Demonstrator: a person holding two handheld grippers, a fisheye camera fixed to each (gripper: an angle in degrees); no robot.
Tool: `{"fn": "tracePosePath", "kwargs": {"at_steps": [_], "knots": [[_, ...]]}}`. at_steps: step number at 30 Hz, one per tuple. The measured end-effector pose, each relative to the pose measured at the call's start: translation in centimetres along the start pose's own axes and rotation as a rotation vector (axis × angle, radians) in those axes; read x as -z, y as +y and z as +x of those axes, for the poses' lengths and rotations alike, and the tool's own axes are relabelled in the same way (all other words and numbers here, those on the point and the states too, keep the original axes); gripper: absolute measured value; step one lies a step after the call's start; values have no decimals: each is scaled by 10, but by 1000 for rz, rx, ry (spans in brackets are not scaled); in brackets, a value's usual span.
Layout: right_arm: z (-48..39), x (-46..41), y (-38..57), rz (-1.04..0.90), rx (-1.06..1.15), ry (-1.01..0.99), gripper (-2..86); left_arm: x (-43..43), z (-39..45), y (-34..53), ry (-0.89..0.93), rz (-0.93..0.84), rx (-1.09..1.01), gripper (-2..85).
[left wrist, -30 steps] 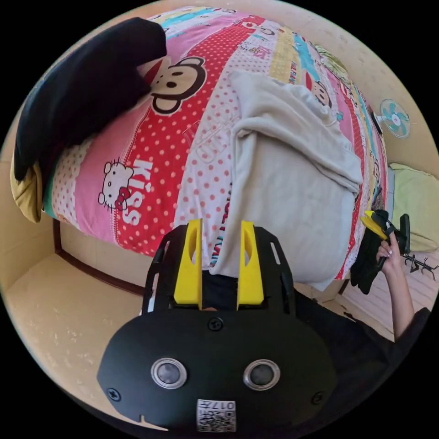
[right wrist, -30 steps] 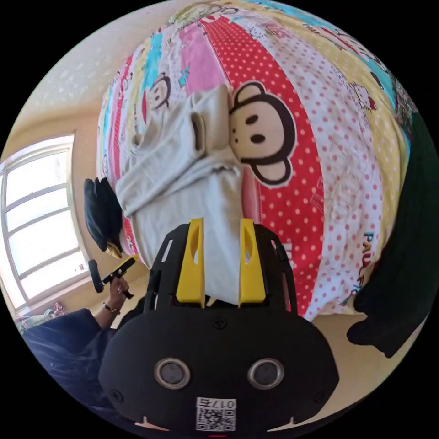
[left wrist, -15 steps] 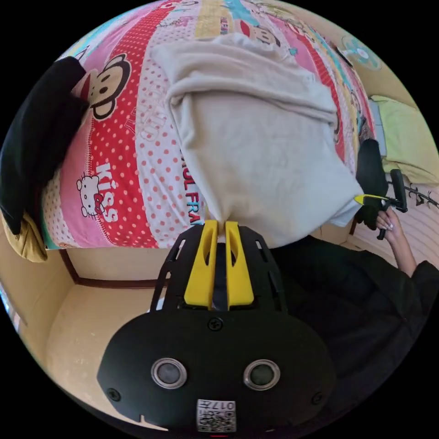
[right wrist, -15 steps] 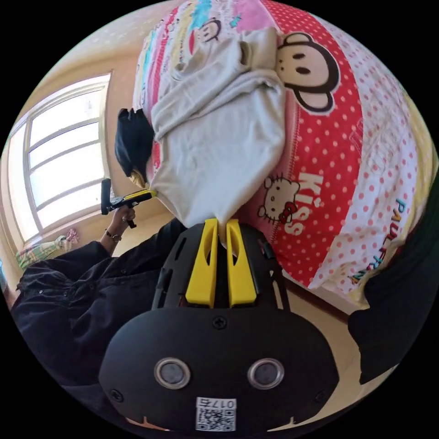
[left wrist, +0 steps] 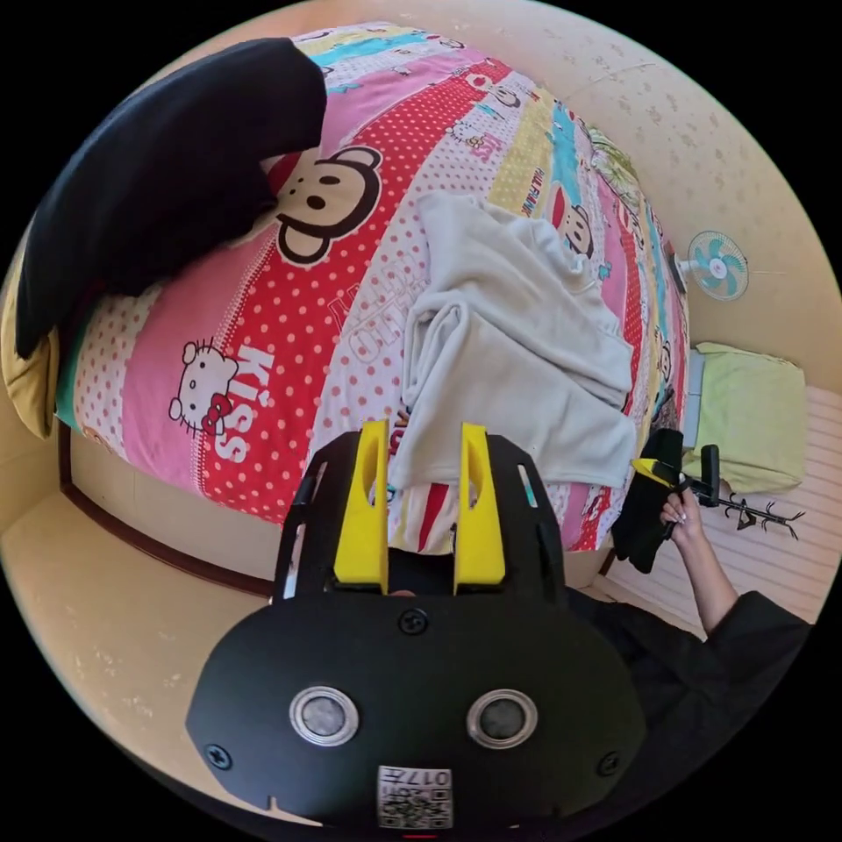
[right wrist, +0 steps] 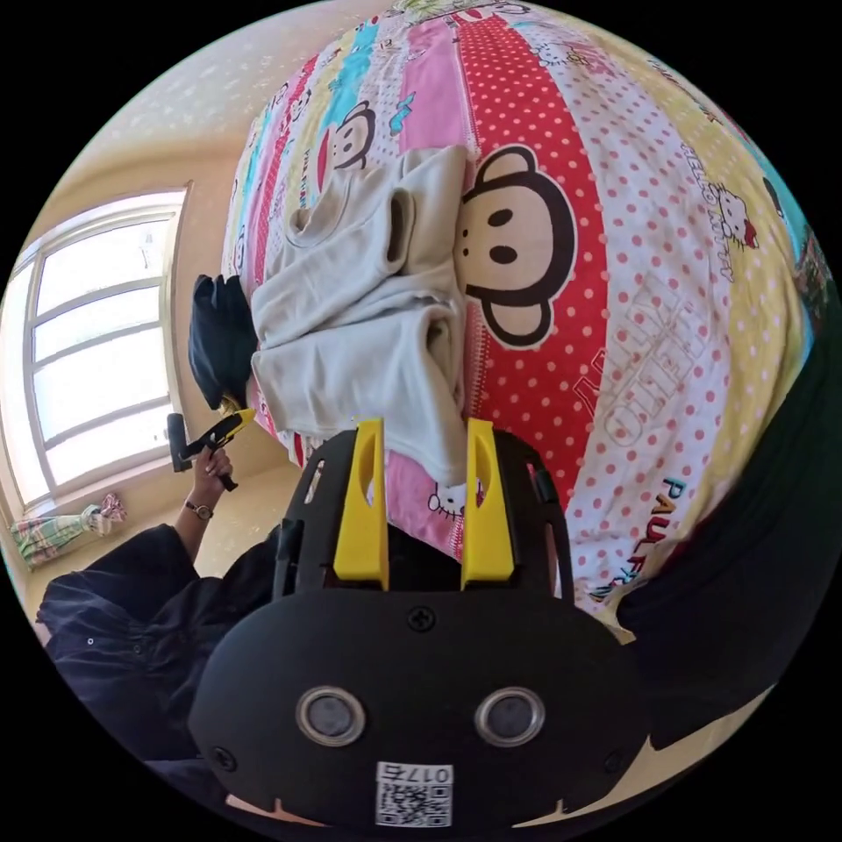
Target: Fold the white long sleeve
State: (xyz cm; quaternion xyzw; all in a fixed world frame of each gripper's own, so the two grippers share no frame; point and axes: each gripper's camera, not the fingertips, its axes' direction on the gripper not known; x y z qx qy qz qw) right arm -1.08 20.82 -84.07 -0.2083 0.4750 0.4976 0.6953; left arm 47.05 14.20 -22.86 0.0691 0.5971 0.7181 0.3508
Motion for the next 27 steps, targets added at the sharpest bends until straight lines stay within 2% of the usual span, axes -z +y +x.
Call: {"fn": "tracePosePath", "kwargs": {"at_steps": [3, 6, 8, 11, 16, 18, 20, 24, 27], "knots": [[21, -19, 9, -36, -63, -108, 119, -22, -18, 1, 19, -80, 65, 107], [35, -21, 17, -21, -121, -217, 64, -30, -36, -8, -19, -142, 164, 50], [39, -12, 25, -13, -107, -326, 44, -24, -42, -11, 4, -170, 159, 40], [37, 11, 40, -2, -37, -481, 37, 8, -46, -1, 217, -182, 35, 25], [5, 71, 72, 93, 148, -769, 31, 128, -79, 50, 673, 58, -45, 12], [-14, 95, 87, 106, 223, -788, 30, 171, -89, 69, 797, 151, -98, 9], [-36, 118, 118, 101, 290, -759, 29, 205, -100, 91, 840, 200, -119, 8], [-38, 125, 176, 111, 226, -714, 29, 213, -133, 167, 999, 231, 80, 6], [-21, 115, 217, 120, 113, -766, 29, 199, -153, 218, 1068, 234, 186, 4]]}}
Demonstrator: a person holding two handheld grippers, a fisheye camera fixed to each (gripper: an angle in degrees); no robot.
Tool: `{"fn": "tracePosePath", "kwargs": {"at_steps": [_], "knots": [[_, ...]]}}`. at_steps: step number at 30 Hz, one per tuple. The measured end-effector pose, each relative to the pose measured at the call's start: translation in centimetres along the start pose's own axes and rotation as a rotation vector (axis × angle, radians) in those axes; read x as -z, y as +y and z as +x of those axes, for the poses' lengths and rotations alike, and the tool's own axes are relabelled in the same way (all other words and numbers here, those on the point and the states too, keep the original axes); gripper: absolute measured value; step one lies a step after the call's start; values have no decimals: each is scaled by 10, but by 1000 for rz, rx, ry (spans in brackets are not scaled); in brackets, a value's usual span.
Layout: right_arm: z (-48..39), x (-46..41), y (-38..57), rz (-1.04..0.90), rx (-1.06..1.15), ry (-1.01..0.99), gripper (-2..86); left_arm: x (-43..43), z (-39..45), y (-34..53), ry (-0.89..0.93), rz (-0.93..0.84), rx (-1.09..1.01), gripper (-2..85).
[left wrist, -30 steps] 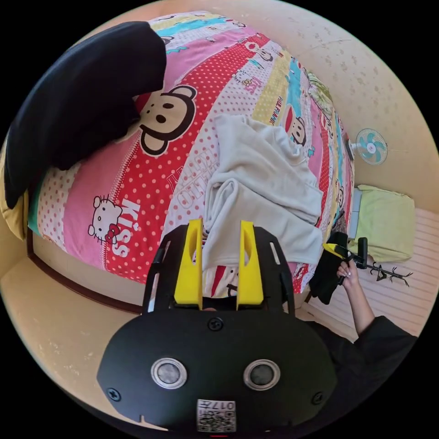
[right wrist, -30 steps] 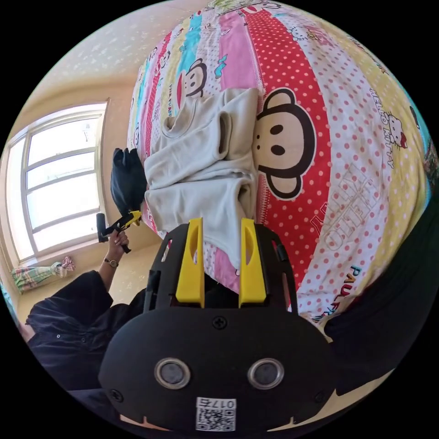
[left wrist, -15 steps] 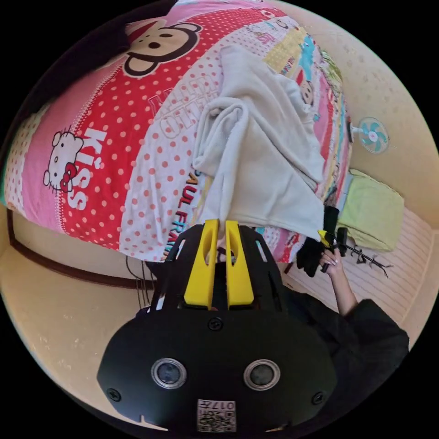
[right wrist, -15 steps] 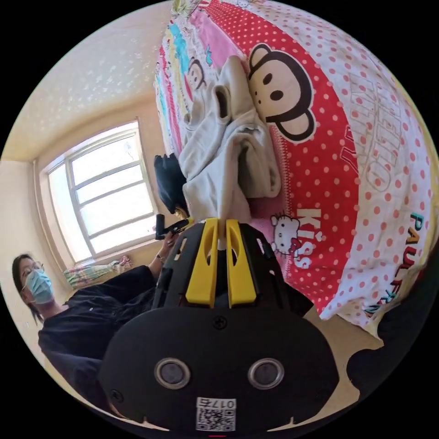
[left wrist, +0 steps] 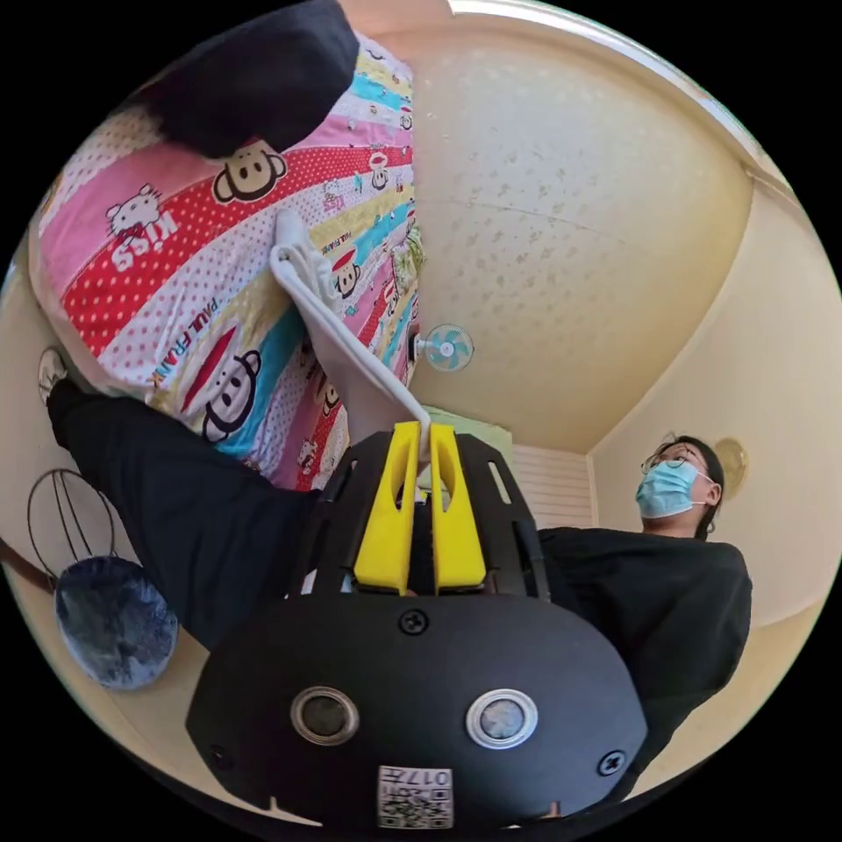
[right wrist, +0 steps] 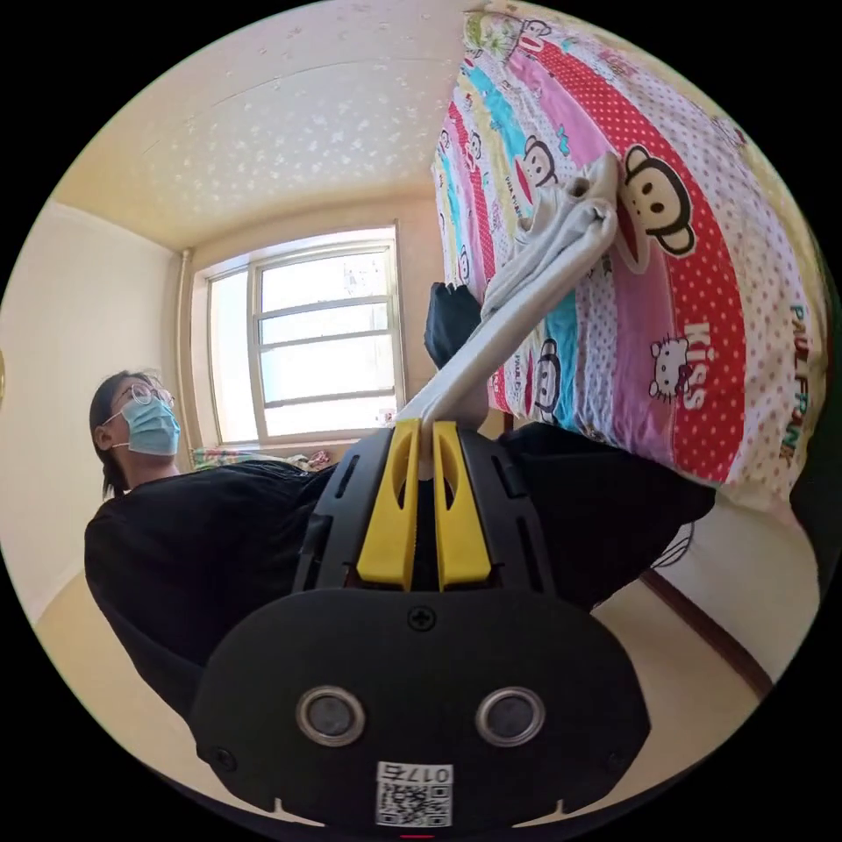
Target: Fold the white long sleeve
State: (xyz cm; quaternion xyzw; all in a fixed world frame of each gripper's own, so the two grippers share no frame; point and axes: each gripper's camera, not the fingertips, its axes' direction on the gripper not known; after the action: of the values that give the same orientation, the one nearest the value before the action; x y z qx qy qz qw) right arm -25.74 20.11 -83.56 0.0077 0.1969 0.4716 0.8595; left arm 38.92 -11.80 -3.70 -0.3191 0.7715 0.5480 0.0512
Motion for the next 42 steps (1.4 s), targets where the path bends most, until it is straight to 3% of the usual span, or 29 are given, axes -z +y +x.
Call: {"fn": "tracePosePath", "kwargs": {"at_steps": [5, 12, 17, 21, 23, 25, 28, 31, 33, 36, 38, 42], "knots": [[23, 7, -2, 82, -106, -19, 29, 16, -33, 5, -34, 46, 138, 2], [45, -22, -161, 22, -83, 41, 31, -44, -21, -149, -60, 38, 44, 7], [56, -38, -279, 245, -158, 95, 55, -96, -10, -262, -125, 112, 13, 30], [50, -53, -298, 340, -196, 204, 91, -97, -16, -301, -205, 260, 34, 75], [42, -70, -291, 298, -178, 351, 95, -102, -15, -299, -304, 233, 26, 78], [39, -90, -279, 235, -162, 522, 100, -124, -13, -285, -588, 115, -1, 84], [48, -122, -255, 159, -176, 742, 107, -163, -23, -255, -861, -38, -54, 98], [75, -154, -244, -32, -232, 835, 79, -201, -52, -232, -1001, -230, -6, 101], [77, -160, -238, -46, -235, 901, 55, -207, -64, -221, -1076, -252, 42, 103], [65, -160, -232, 37, -322, 965, 35, -193, -57, -205, -1003, -134, 70, 111], [29, -170, -224, 157, -328, 1211, 26, -190, -50, -194, -956, -116, 48, 113], [-29, -217, -215, 216, -43, 1196, 22, -187, -46, -160, -898, -89, 64, 120]]}}
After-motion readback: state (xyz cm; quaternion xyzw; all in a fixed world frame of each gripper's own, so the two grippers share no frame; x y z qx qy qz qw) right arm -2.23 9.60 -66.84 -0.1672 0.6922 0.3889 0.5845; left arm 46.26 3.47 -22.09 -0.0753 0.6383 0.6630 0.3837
